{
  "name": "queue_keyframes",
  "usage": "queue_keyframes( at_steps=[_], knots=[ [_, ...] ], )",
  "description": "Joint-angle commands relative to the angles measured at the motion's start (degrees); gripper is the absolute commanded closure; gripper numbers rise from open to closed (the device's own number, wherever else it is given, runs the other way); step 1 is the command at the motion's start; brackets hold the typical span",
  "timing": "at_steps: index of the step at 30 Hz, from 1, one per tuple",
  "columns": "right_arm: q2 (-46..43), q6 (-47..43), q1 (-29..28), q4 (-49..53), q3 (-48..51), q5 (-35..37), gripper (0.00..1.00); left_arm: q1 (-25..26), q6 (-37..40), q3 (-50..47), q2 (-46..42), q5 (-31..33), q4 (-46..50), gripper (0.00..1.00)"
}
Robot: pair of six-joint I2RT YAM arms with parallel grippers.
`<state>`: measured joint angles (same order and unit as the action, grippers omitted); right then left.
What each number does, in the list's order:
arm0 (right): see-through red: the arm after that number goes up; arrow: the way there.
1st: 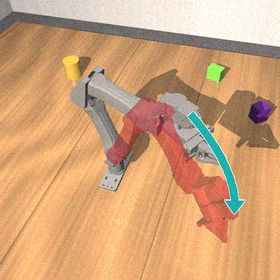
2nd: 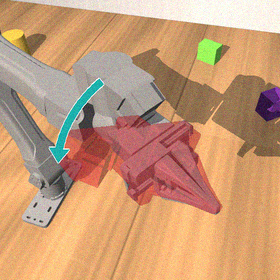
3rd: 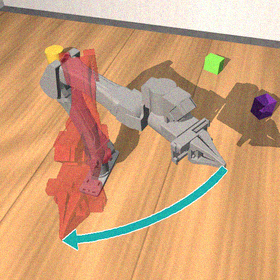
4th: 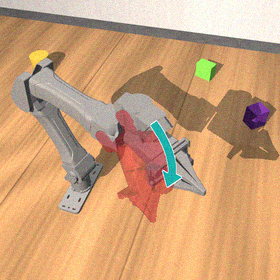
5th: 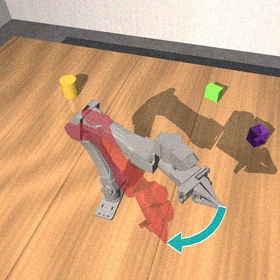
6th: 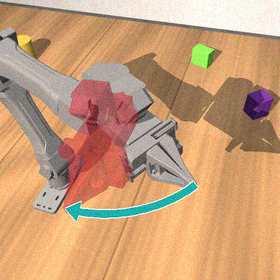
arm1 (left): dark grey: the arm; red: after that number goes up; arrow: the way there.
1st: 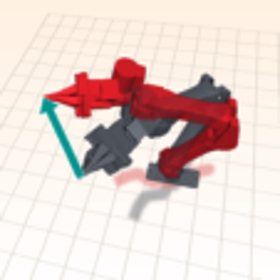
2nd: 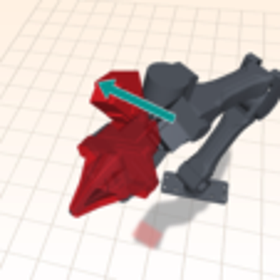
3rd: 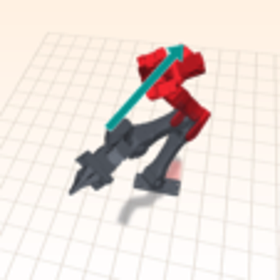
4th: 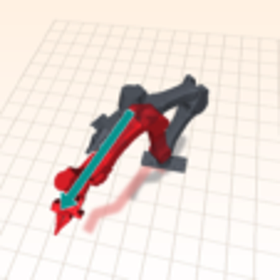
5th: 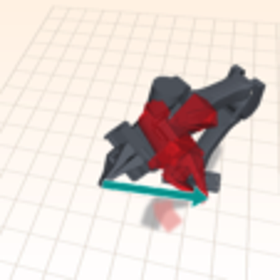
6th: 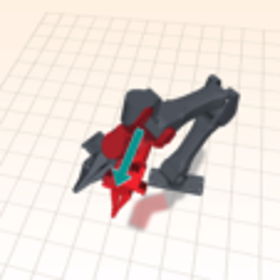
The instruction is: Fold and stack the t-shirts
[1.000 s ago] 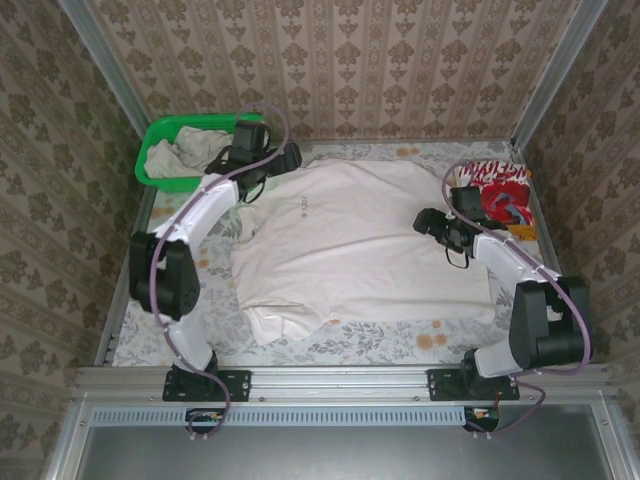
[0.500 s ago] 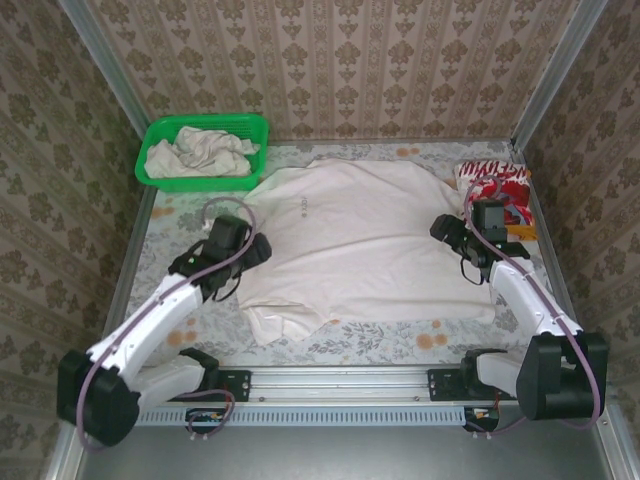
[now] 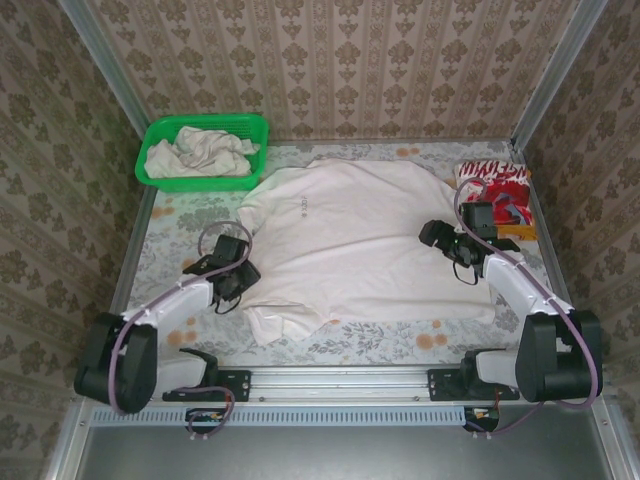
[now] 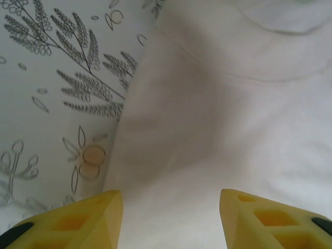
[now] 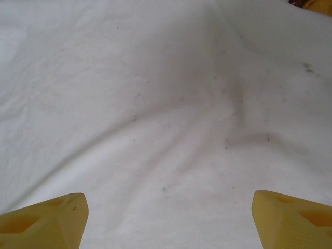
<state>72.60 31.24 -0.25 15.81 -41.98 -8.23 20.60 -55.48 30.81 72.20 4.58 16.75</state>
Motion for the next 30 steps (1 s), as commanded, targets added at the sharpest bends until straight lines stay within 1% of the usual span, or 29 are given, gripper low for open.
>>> queue_keyframes(
  at_steps=[1,4,6,10,13,16,19,24,27,30],
  knots=[
    [-0.51,-0.21,-0.37,-1.03,0.21,-1.08,0.17,-2.08,3.21,1.79,4.06,-3.01,-5.14,0.47],
    [-1.13,-0.12,-0.41,-0.49,0.61,-0.91,0.17,-4.12,5.21,3.90,8.41,-4.49,-6.21,0.46],
    [-1.81,-0.17,-0.36,0.00,0.76,-0.78,0.16,-4.50,6.53,4.98,10.20,-4.60,-7.07,0.45],
    [-3.41,-0.22,-0.41,1.08,1.05,-0.33,0.16,-4.70,7.49,7.08,10.15,-4.62,-5.71,0.43],
    [-4.86,-0.45,-0.40,1.89,1.18,-0.05,0.16,-3.96,7.54,7.13,4.92,-2.95,-2.17,0.40],
    [-5.60,-0.55,-0.43,2.14,1.63,0.18,0.16,-3.56,7.76,7.12,-2.45,-1.12,4.97,0.35],
    [-5.47,-0.48,-0.39,1.79,1.81,-0.14,0.16,-3.40,6.21,5.60,-10.47,-1.21,12.76,0.33],
    [-4.69,-0.09,-0.47,0.64,1.66,-0.80,0.16,-3.02,-0.07,-0.04,-25.74,-4.32,22.56,0.31],
    [-3.75,-0.03,-0.46,0.27,1.05,-1.33,0.17,-2.76,-5.29,-2.99,-31.83,-8.26,25.48,0.31],
    [-2.76,-0.21,-0.47,0.09,0.42,-1.70,0.17,-0.98,-10.46,-5.23,-35.24,-10.79,27.27,0.30]
  ],
)
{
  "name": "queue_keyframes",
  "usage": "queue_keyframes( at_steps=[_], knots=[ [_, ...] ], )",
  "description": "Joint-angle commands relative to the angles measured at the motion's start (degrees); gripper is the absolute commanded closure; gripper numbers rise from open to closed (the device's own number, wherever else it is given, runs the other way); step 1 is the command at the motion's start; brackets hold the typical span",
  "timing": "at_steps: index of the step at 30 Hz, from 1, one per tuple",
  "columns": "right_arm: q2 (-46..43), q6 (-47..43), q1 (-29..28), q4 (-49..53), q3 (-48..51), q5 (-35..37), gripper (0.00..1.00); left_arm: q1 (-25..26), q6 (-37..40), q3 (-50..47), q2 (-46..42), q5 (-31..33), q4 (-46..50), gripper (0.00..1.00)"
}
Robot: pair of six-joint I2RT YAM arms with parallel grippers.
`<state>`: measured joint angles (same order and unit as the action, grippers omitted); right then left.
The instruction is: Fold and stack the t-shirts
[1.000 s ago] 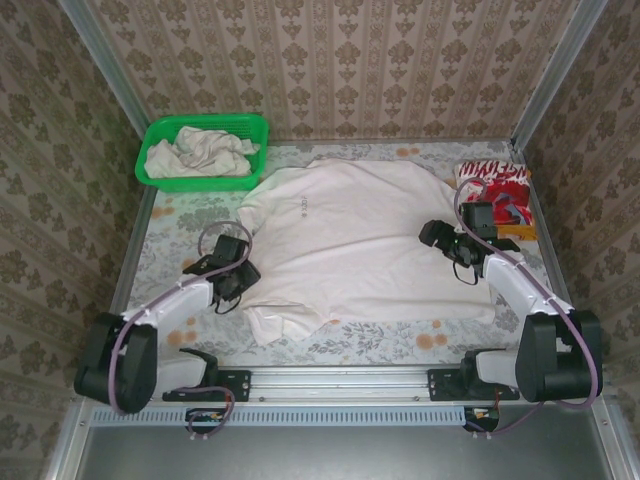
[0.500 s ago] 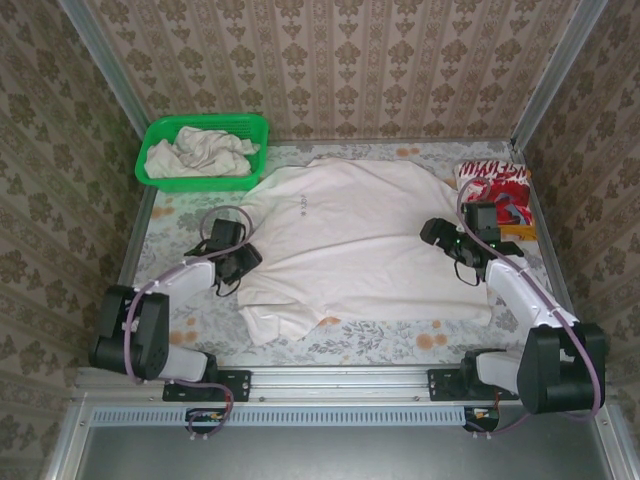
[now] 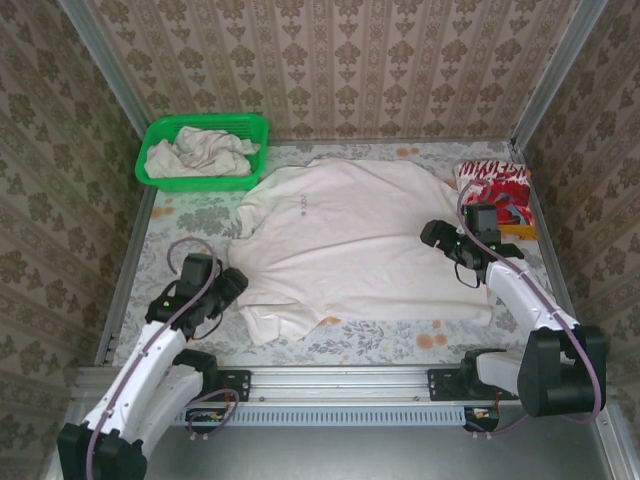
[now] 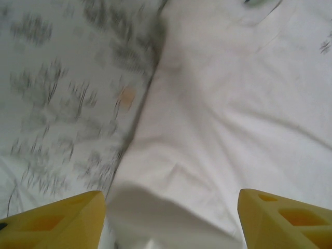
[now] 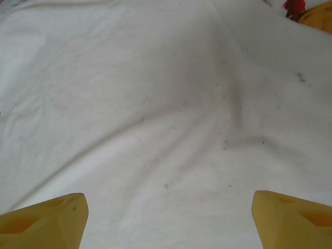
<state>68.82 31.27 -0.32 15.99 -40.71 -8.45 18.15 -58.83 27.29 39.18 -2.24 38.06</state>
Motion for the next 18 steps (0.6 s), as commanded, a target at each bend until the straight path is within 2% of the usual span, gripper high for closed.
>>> queue_keyframes(
  at_steps=[1,7,11,18],
  knots=[
    [1.21,-0.23,-0.42,-0.15,-0.95,-1.56,0.17,2.31,-8.18,-2.28,-2.97,-4.00,6.13,0.30],
    [2.04,0.42,-0.56,-1.13,-0.86,-2.09,0.17,3.86,-11.36,-5.71,-1.61,-5.49,1.16,0.32],
    [1.85,0.38,-0.58,-0.63,-0.86,-1.89,0.17,3.86,-12.19,-5.80,1.21,-6.37,-2.92,0.39],
    [1.50,0.43,-0.56,-0.57,-0.43,-1.48,0.17,3.83,-11.46,-6.18,2.66,-6.33,-3.47,0.59]
  ],
)
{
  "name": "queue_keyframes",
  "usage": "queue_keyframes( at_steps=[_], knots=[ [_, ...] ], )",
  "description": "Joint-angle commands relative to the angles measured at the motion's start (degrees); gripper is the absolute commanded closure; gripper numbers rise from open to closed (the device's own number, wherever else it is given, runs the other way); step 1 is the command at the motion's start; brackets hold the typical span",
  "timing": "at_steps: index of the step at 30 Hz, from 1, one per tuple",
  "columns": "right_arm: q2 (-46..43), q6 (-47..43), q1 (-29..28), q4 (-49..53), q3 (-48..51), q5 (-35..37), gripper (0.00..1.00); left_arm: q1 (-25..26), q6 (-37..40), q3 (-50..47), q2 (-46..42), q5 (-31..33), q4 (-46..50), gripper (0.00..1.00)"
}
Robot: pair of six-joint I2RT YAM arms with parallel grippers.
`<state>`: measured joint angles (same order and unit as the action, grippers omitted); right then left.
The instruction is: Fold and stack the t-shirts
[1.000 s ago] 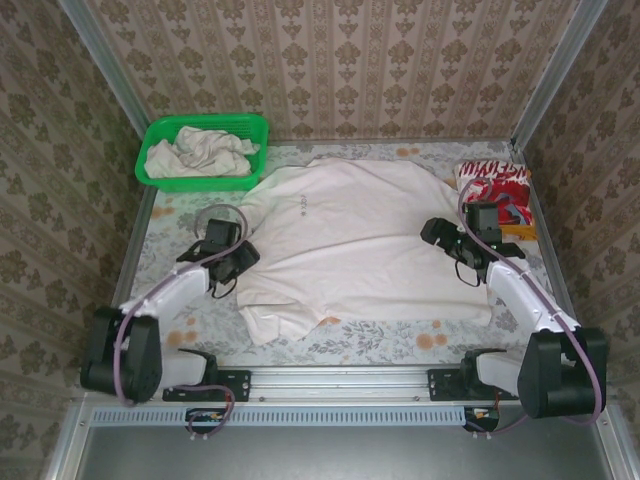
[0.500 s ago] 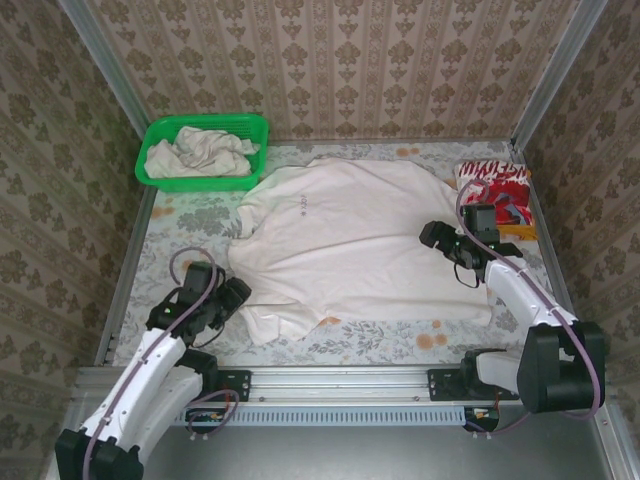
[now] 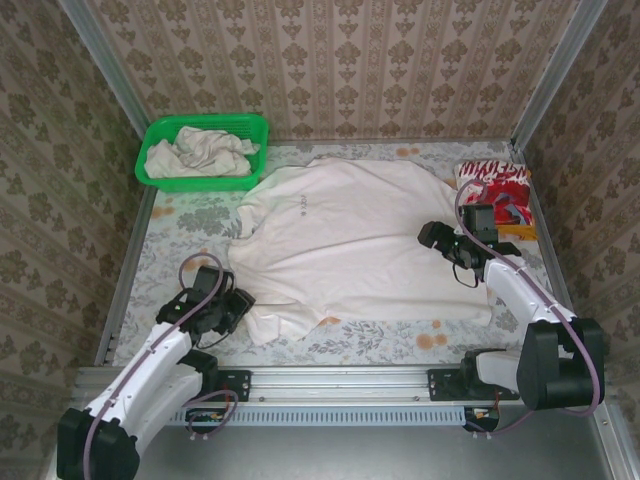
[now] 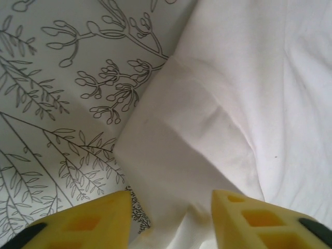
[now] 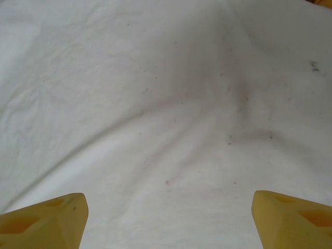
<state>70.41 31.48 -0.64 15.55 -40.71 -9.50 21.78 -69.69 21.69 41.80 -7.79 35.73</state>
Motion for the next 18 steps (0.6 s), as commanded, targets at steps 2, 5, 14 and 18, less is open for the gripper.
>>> queue_keyframes(
  at_steps=[2,5,14,18],
  knots=[
    [-0.10,0.52,-0.28,-0.51,-0.25,-0.70,0.17,0.28,-1.01,-1.24,0.03,-0.84,-1.93,0.62],
    [-0.10,0.56,-0.23,-0.28,-0.33,-0.61,0.17,0.19,-1.59,-1.99,0.03,-1.02,-2.67,0.65],
    [-0.46,0.24,-0.23,0.62,-0.69,-0.08,0.17,0.36,-2.97,-2.10,-2.41,-2.40,1.60,0.62],
    [-0.45,0.52,-0.26,0.03,-0.07,-0.17,0.17,0.80,-2.91,-1.75,-4.98,-2.84,5.26,0.54]
  ],
)
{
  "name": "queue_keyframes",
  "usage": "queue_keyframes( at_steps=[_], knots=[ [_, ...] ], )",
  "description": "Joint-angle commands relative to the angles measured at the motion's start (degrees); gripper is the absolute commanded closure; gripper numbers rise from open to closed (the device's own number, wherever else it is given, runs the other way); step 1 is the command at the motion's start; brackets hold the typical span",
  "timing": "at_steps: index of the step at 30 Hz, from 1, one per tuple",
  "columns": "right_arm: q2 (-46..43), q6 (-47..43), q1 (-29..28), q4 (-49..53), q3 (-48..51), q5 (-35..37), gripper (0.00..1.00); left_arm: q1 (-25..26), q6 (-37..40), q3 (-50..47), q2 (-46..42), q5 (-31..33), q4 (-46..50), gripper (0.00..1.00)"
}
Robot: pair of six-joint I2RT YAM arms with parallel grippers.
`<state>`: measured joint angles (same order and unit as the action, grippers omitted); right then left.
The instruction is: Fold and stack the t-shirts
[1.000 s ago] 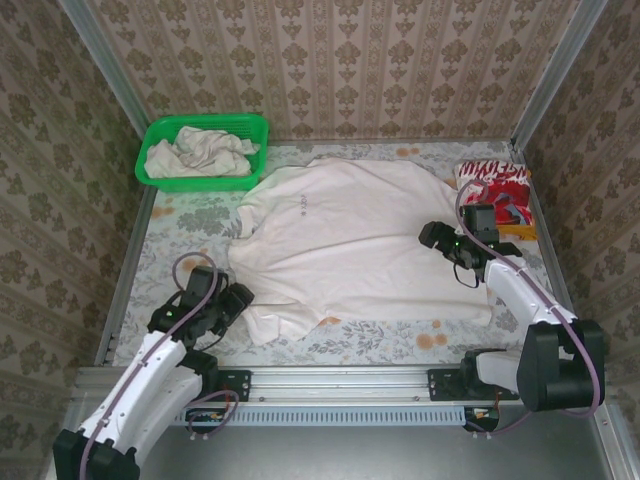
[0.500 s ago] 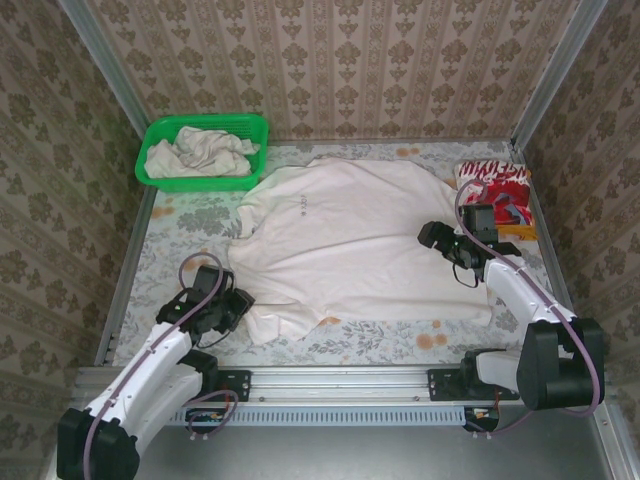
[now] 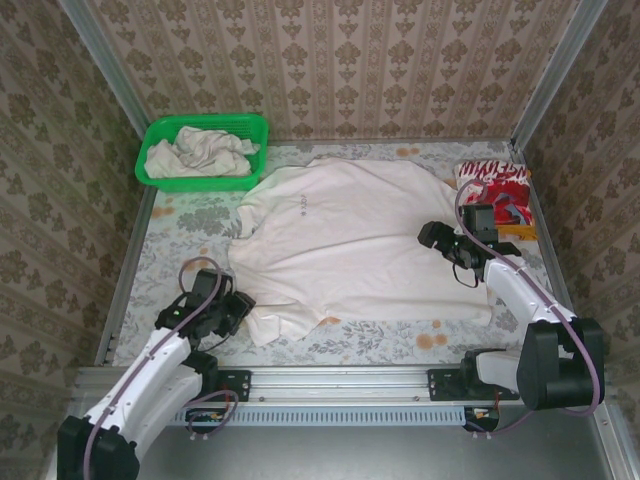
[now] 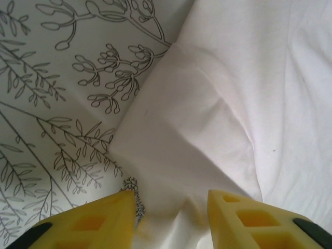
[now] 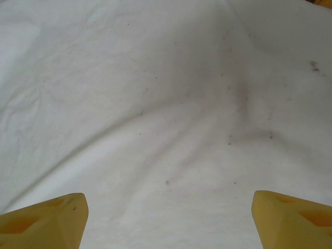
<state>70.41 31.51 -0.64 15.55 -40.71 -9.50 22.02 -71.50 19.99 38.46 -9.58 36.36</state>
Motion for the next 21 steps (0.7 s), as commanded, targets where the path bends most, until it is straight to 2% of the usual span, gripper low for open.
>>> queue_keyframes(
  at_steps=[1,11,15,21],
  knots=[
    [-0.37,0.57,-0.24,-0.15,0.10,-0.26,0.17,0.65,-1.22,-0.04,-2.16,-1.05,5.21,0.53],
    [0.47,0.84,-0.24,-0.97,0.23,-0.99,0.17,1.80,0.23,-0.80,-3.96,-1.43,6.29,0.60],
    [0.64,0.93,-0.27,-0.98,0.30,-1.14,0.17,1.80,0.85,-0.17,-5.62,-0.16,8.20,0.55],
    [0.91,1.06,-0.40,-1.30,0.36,-1.40,0.17,1.80,1.10,-0.53,-8.45,0.17,11.50,0.54]
  ],
)
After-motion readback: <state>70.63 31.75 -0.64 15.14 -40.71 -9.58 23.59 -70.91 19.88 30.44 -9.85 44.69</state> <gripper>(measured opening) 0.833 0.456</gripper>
